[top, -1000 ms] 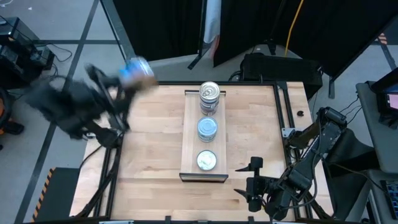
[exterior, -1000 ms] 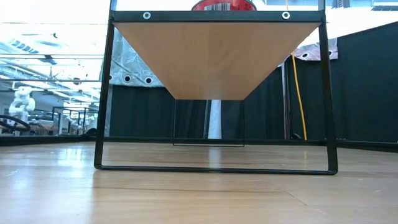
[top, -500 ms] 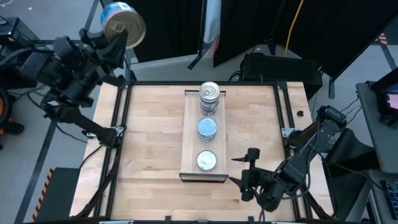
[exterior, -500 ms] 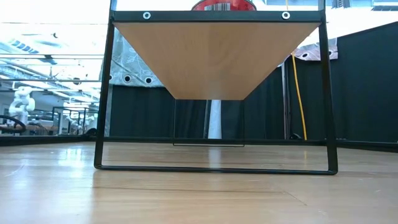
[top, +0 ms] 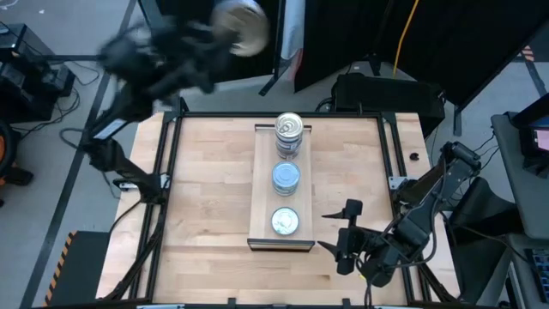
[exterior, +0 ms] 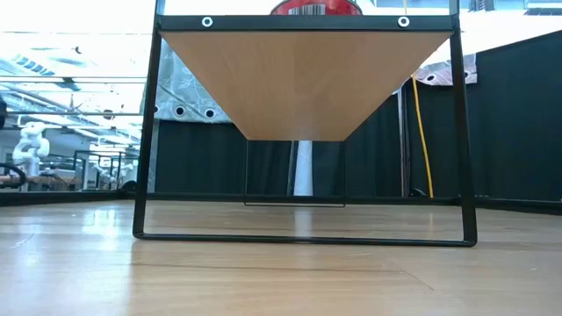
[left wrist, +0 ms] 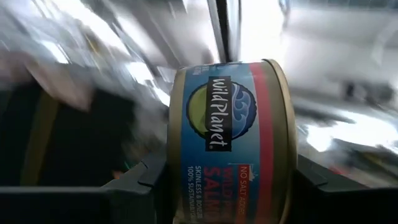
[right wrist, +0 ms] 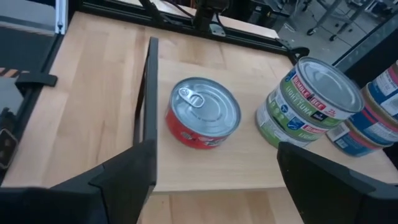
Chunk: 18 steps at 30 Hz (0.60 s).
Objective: Stack canned seafood by type on shelf
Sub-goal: Stack the blue-pink tuna can on the other blue-pink tuna can
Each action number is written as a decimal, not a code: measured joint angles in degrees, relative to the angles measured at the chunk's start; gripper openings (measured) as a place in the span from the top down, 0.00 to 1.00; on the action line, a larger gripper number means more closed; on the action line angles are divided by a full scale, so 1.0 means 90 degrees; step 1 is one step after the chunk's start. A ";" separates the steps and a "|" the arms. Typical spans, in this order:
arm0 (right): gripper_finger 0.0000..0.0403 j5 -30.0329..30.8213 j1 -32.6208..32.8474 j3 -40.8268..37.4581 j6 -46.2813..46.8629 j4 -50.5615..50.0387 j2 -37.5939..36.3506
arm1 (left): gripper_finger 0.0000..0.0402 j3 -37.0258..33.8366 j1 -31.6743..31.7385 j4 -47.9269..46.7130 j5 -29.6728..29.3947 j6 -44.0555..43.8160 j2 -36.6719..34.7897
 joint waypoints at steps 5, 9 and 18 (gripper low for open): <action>0.18 -0.0020 0.0148 0.0000 0.0074 -0.0027 0.0000 | 0.53 -0.0015 0.0794 -0.1307 0.2274 -0.1094 0.0540; 0.18 -0.0024 0.0243 0.0000 0.0219 -0.0063 0.0002 | 0.53 -0.0010 0.1112 -0.2474 0.2809 -0.1053 0.0813; 0.18 -0.0336 0.0360 0.0000 0.0548 -0.0103 0.0007 | 0.51 -0.0010 0.1662 -0.3993 0.4753 -0.1539 0.1414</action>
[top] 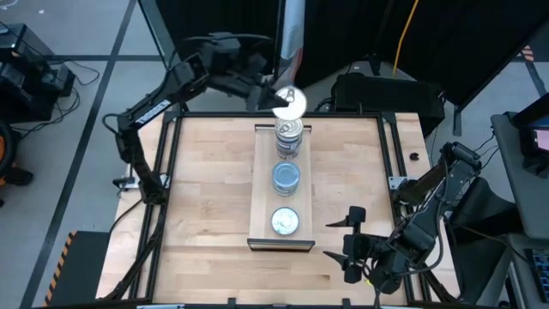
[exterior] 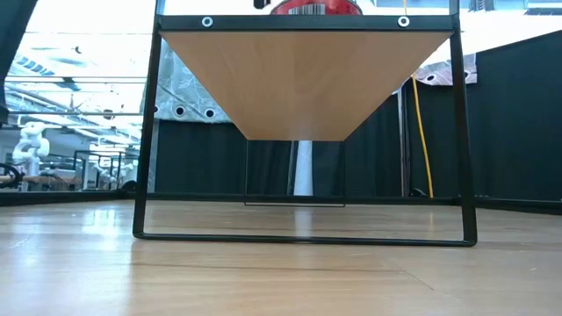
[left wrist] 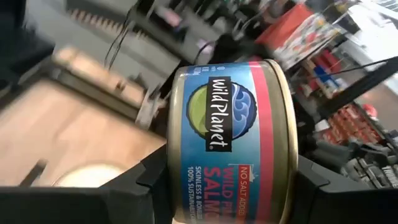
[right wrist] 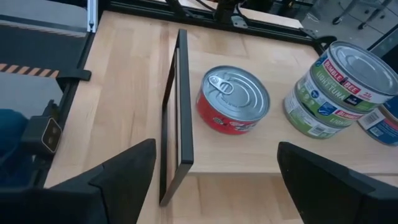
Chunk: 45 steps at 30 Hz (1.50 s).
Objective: Stack canned seafood by type on shelf
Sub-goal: Stack the blue-pink tuna can on the other blue-pink tuna can
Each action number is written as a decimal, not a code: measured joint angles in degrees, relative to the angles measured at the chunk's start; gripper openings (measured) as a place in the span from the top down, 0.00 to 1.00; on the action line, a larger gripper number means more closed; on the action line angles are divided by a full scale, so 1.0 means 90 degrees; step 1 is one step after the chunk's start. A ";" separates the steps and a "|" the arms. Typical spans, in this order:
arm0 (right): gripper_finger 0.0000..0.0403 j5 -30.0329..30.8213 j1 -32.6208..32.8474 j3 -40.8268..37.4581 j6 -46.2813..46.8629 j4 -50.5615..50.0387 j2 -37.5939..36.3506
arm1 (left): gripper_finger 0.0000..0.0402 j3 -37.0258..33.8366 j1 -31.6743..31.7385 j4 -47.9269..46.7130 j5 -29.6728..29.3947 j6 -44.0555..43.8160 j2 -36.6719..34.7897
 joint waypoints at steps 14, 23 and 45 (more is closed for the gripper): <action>0.18 0.0000 0.0000 0.0000 -0.0022 -0.0007 0.0000 | 0.51 0.0000 0.0276 -0.1417 0.0261 -0.0014 0.0560; 0.18 -0.0170 0.0002 0.0000 -0.0002 -0.0007 0.0002 | 0.51 0.0000 0.0291 -0.1498 0.0310 -0.0145 0.0721; 0.18 -0.0168 0.0005 0.0000 0.0001 -0.0005 0.0002 | 0.51 0.0000 0.0182 -0.1477 0.0301 -0.0171 0.0721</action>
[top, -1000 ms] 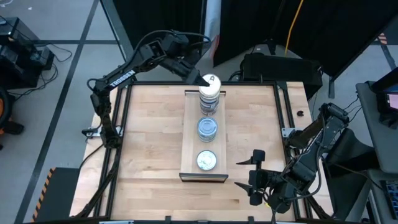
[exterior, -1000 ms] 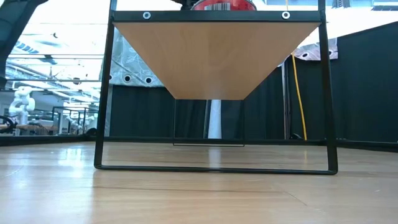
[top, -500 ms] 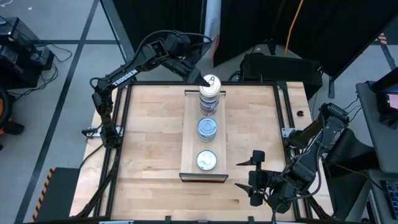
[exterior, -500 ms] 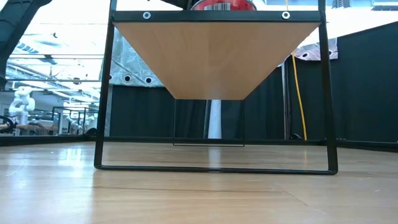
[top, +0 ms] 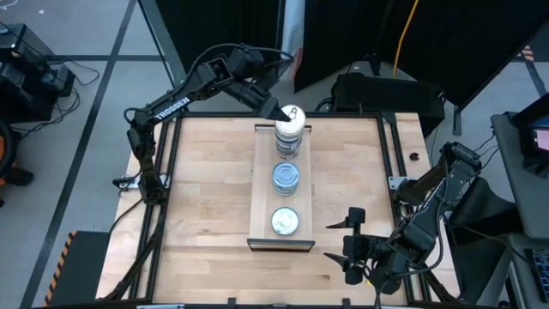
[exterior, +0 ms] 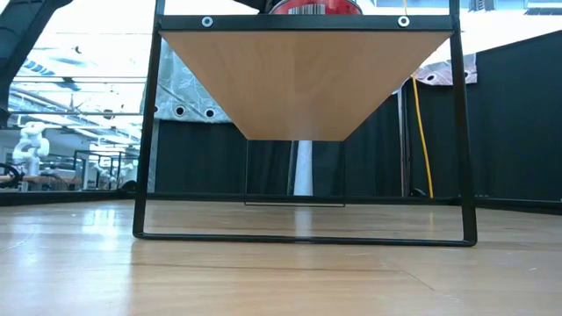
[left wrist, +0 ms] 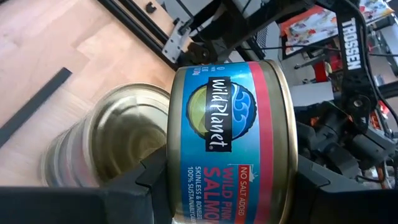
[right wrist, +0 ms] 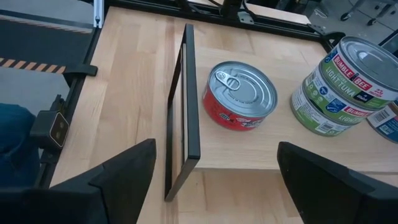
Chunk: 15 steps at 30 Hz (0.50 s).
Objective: Stack canned seafood by type on shelf
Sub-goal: Stack the blue-pink tuna can on the other blue-pink tuna can
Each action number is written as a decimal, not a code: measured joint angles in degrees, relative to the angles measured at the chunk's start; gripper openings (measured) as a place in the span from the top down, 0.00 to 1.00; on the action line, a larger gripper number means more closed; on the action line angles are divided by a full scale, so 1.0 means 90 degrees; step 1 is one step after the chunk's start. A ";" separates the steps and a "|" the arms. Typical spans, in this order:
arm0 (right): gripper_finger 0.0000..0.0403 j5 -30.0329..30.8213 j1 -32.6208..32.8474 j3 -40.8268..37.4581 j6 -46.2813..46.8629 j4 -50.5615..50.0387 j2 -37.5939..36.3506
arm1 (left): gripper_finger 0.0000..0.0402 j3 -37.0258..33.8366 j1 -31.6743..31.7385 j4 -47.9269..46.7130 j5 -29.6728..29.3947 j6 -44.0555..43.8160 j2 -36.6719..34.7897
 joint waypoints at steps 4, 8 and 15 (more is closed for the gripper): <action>0.18 0.0000 0.0000 0.0000 0.0023 0.0000 0.0000 | 0.51 0.0000 0.0002 -0.0001 -0.0047 -0.0002 0.0000; 0.18 0.0000 0.0000 0.0000 0.0023 0.0000 0.0000 | 0.51 0.0000 -0.0005 -0.0017 -0.0066 -0.0002 0.0000; 0.18 0.0000 0.0000 0.0000 0.0023 0.0001 0.0000 | 0.51 0.0000 0.0024 -0.0272 -0.0336 0.0030 0.0000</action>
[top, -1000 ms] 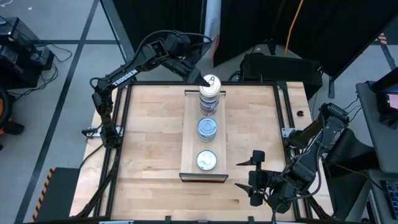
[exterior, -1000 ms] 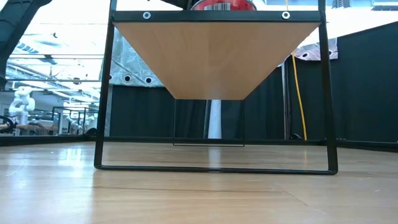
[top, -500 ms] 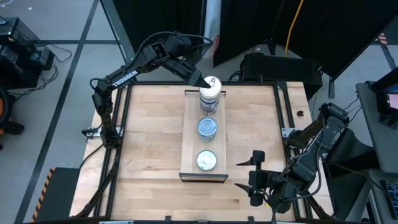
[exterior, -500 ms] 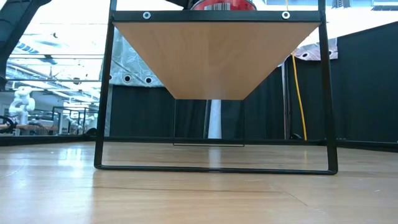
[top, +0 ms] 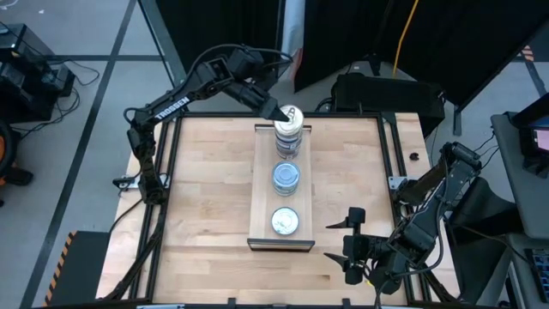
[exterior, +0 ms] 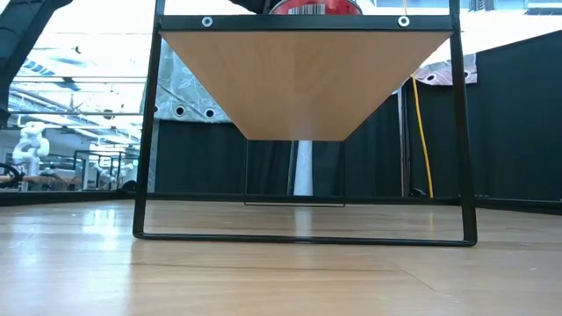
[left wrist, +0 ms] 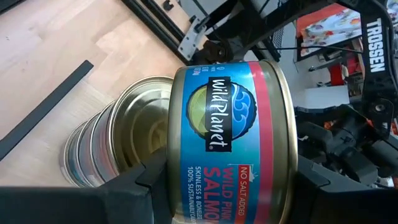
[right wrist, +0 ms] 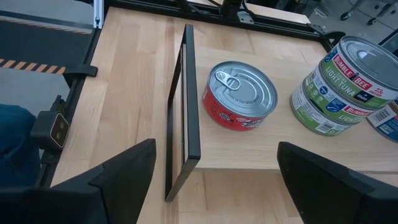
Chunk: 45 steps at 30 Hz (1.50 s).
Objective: Stack canned seafood by type on shelf
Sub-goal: Stack the blue-pink tuna can on the other blue-pink tuna can
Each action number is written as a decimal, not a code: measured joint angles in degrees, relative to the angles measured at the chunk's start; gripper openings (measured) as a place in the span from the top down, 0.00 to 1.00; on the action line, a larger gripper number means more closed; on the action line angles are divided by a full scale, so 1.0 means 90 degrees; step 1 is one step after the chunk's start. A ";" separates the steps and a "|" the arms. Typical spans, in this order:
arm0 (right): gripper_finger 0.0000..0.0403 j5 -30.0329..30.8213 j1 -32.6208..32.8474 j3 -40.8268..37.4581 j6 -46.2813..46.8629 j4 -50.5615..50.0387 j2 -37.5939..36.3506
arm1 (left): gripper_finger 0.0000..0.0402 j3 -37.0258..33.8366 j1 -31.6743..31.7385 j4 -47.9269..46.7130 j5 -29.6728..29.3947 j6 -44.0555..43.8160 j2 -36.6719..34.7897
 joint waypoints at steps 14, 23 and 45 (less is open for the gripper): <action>0.18 -0.0006 0.0000 0.0000 0.0002 0.0001 0.0000 | 0.46 0.0000 0.0000 0.0080 -0.0015 0.0147 0.0000; 0.18 -0.0136 0.0000 0.0000 0.0029 0.0004 0.0001 | 0.36 0.0000 0.0000 0.0194 -0.0168 0.0147 0.0000; 0.18 -0.0168 0.0000 0.0000 0.0073 -0.0033 0.0002 | 0.36 0.0010 0.0068 -0.0231 -0.0692 0.0490 -0.0015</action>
